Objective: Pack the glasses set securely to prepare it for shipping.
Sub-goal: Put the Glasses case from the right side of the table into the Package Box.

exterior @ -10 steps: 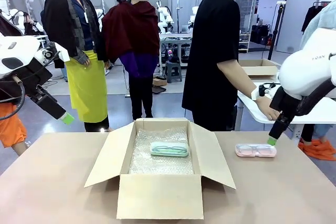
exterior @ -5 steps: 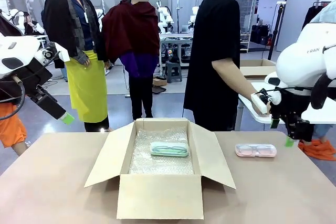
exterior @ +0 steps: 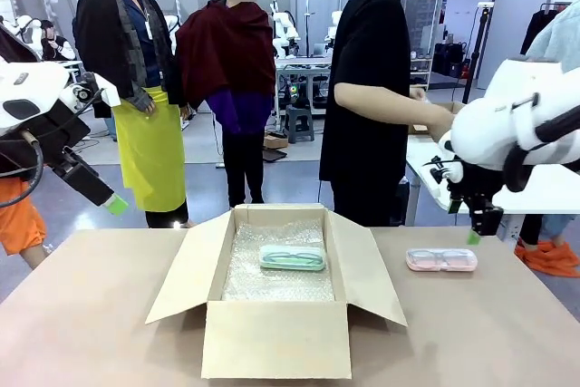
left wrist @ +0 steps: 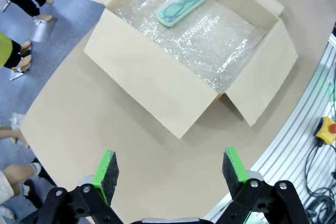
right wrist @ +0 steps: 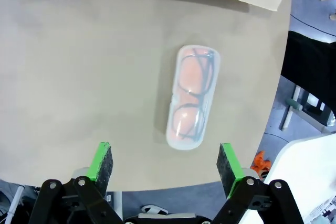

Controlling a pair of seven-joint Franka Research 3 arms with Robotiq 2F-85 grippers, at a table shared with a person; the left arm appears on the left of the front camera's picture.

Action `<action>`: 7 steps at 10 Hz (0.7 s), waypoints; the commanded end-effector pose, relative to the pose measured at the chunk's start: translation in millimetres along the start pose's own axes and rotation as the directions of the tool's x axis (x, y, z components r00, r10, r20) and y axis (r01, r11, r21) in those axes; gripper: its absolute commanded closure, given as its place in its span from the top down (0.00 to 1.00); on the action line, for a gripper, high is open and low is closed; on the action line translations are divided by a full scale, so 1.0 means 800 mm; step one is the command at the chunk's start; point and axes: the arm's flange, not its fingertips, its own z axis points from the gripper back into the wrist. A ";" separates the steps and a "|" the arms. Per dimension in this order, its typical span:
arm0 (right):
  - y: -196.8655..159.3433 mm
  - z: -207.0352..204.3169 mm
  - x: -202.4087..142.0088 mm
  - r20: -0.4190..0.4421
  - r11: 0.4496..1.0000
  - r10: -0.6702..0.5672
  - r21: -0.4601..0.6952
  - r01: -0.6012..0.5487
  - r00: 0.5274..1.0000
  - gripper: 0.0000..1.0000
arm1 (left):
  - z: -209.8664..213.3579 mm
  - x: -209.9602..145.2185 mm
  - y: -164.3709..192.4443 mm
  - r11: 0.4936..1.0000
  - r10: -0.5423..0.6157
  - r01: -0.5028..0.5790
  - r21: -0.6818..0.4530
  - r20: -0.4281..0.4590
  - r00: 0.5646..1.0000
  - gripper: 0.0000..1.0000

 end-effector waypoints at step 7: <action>-0.081 -0.063 -0.003 -0.014 0.993 -0.061 0.100 0.062 0.998 1.00 | 0.002 -0.001 0.001 1.000 -0.004 0.004 -0.002 0.006 1.000 1.00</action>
